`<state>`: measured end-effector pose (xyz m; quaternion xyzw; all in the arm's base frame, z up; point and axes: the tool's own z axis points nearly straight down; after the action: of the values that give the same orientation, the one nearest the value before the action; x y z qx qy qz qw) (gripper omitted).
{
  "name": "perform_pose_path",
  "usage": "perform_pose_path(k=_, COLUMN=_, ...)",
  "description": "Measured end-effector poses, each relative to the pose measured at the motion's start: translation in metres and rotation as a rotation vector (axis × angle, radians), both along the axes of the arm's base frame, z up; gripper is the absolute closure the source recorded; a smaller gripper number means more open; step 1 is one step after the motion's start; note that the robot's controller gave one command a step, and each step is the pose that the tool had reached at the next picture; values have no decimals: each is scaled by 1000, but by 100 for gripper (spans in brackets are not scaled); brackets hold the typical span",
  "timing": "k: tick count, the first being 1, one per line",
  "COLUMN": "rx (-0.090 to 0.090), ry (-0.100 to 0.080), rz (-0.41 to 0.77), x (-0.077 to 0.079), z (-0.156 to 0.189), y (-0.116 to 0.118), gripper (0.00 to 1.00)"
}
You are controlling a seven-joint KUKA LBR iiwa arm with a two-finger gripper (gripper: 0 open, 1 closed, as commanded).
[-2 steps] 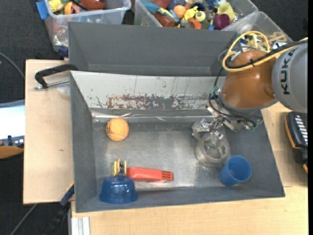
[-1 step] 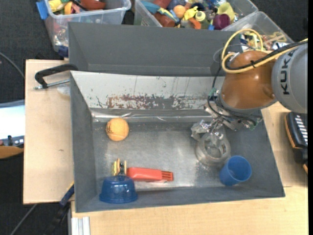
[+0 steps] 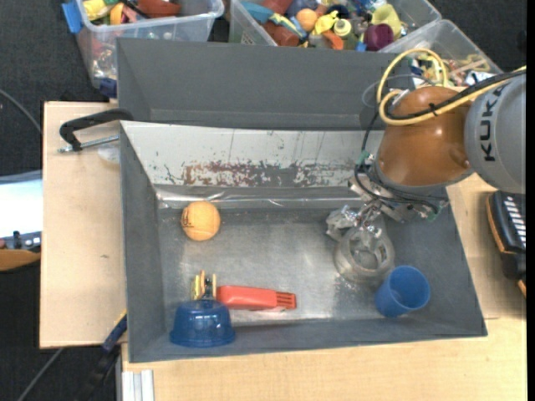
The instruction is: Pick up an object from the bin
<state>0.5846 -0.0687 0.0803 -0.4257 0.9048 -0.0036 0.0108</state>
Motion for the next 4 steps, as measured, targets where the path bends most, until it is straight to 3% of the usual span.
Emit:
perform_pose_path(k=2, rx=4, ry=4, rz=-101, x=-2, z=28, y=0, gripper=100)
perform_pose_path(k=4, rx=4, ry=1, rz=-61, x=-1, z=57, y=1, gripper=100)
